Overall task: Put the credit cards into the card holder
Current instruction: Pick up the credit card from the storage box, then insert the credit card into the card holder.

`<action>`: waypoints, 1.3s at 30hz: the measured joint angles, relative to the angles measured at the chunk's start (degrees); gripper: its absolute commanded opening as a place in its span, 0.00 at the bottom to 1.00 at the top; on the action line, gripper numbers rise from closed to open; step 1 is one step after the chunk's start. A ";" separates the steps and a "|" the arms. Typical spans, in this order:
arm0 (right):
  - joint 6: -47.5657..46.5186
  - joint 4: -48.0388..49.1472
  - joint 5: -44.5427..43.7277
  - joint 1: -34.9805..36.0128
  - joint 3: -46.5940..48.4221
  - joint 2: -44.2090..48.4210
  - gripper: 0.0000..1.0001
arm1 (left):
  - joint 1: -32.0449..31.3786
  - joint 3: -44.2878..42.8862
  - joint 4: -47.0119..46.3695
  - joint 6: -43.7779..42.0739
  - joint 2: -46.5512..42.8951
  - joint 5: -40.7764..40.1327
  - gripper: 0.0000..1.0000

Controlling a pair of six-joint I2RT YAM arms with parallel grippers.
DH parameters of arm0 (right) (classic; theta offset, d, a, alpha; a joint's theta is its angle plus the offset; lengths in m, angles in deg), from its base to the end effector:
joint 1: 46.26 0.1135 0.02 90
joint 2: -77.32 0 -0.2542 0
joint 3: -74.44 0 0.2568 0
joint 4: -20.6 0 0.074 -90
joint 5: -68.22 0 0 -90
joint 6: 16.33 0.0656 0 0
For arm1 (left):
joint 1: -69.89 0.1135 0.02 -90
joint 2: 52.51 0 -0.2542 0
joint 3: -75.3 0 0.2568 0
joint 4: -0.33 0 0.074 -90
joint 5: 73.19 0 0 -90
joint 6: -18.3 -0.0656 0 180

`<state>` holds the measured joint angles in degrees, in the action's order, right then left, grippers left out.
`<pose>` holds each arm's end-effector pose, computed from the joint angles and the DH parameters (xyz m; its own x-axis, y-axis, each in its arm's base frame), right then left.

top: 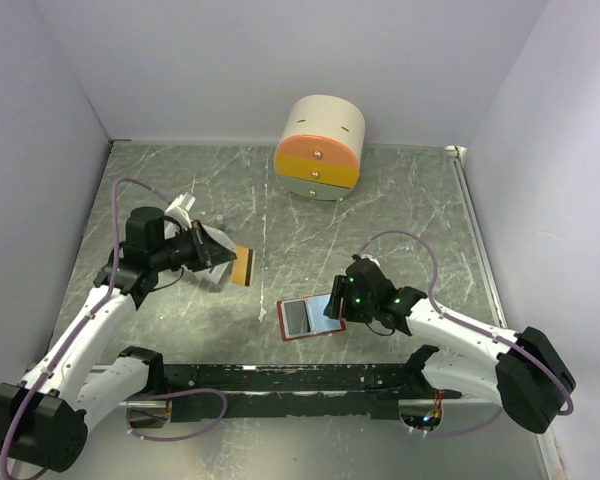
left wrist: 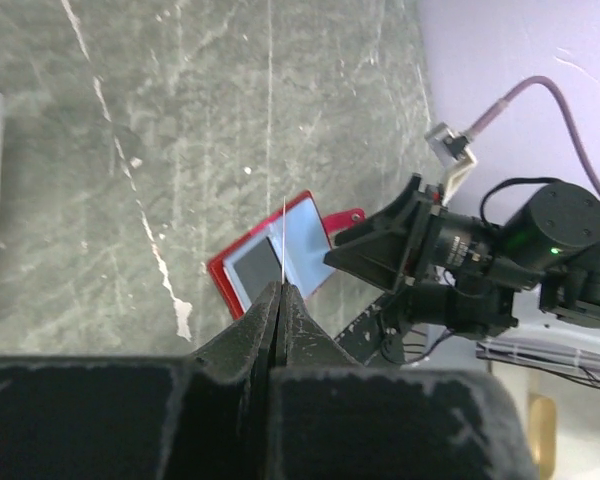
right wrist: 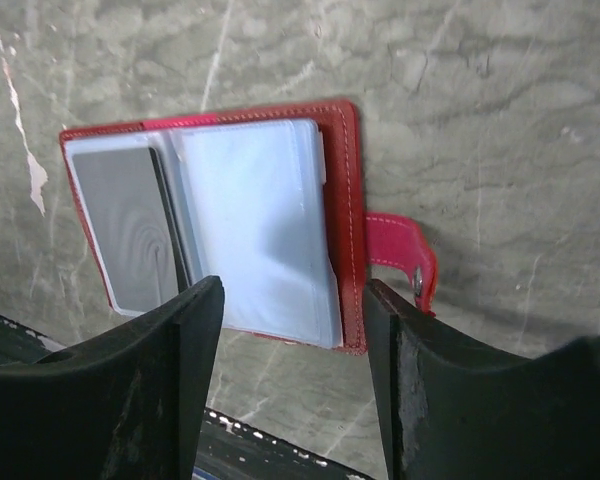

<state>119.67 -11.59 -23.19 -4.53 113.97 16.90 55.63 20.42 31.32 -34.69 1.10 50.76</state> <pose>0.1640 0.1441 0.1314 -0.8852 0.1741 -0.4314 -0.0254 0.9079 0.4184 0.2211 -0.0940 0.2602 -0.7896 -0.3145 -0.5268 0.2493 0.6201 -0.7439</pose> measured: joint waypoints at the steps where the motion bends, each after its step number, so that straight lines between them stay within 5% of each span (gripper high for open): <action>1: 0.63 0.48 0.74 0.00 -0.85 -0.04 0.55 | -0.66 1.46 -1.27 1.84 -0.57 0.20 0.07; 12: 5.97 8.98 7.08 0.79 -5.99 -0.28 0.43 | -14.56 7.17 -10.69 11.93 1.68 -3.63 0.07; 18: 6.93 10.67 8.74 1.14 -6.75 -0.50 0.44 | -21.03 10.43 -16.39 15.52 7.06 -6.97 0.07; 24: 6.93 9.51 7.82 1.14 -6.75 1.09 0.52 | -24.17 11.45 -20.17 16.59 11.98 -9.49 0.07; 39: 5.64 7.19 5.03 1.14 -6.73 5.11 0.50 | -28.83 12.28 -27.36 17.68 22.51 -12.94 0.07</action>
<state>125.31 -4.39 -18.16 -3.39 107.24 22.01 26.80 32.71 3.96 -17.00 23.61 37.82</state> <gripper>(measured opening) 0.504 0.073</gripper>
